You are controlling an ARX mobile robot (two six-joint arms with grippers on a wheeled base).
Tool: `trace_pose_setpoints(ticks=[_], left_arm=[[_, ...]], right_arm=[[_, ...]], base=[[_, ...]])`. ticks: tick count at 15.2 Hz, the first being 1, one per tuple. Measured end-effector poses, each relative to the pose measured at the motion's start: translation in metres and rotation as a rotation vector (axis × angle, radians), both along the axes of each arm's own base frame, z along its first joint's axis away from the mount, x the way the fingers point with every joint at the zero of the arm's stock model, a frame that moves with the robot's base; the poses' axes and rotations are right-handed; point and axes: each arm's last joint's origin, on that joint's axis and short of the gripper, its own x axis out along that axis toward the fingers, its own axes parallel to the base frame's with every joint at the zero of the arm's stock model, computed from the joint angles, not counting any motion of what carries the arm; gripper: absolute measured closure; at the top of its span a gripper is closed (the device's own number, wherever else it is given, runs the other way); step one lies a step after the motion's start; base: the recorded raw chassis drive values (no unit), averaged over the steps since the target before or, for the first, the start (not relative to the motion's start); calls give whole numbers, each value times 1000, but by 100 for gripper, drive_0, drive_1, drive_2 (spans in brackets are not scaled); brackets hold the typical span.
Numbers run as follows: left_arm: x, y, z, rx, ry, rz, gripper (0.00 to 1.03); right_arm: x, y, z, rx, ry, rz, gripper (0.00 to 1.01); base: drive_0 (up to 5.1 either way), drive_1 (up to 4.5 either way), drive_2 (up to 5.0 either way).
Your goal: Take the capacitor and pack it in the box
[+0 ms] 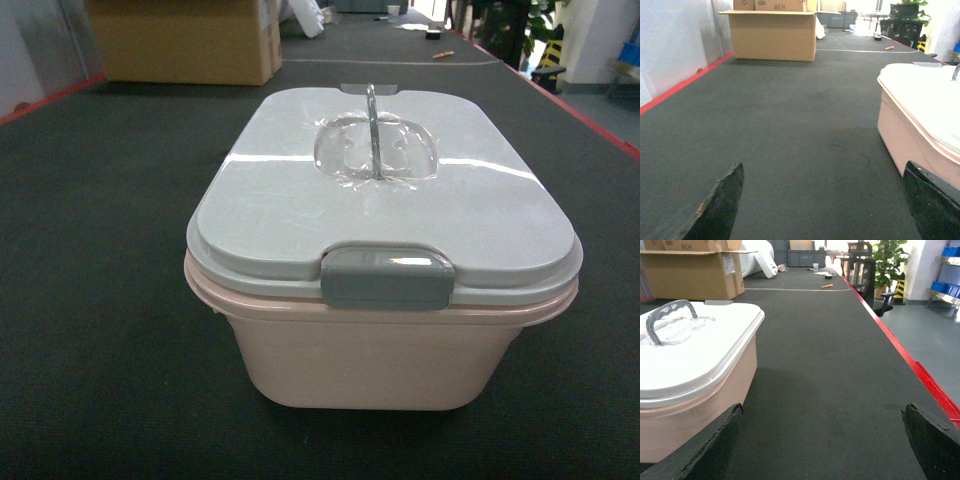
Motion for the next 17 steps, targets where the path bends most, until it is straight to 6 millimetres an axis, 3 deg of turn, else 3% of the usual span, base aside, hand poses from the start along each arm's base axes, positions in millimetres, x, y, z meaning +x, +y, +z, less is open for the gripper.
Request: trace_pose_setpoints(ticks=[1,17], left_arm=[[0,0,0,1,0,0,4],[0,0,0,1,0,0,5]], right_arm=[[0,0,0,0,0,0,3],[0,0,0,0,0,0,3]], base=[[0,0,0],[0,0,0]])
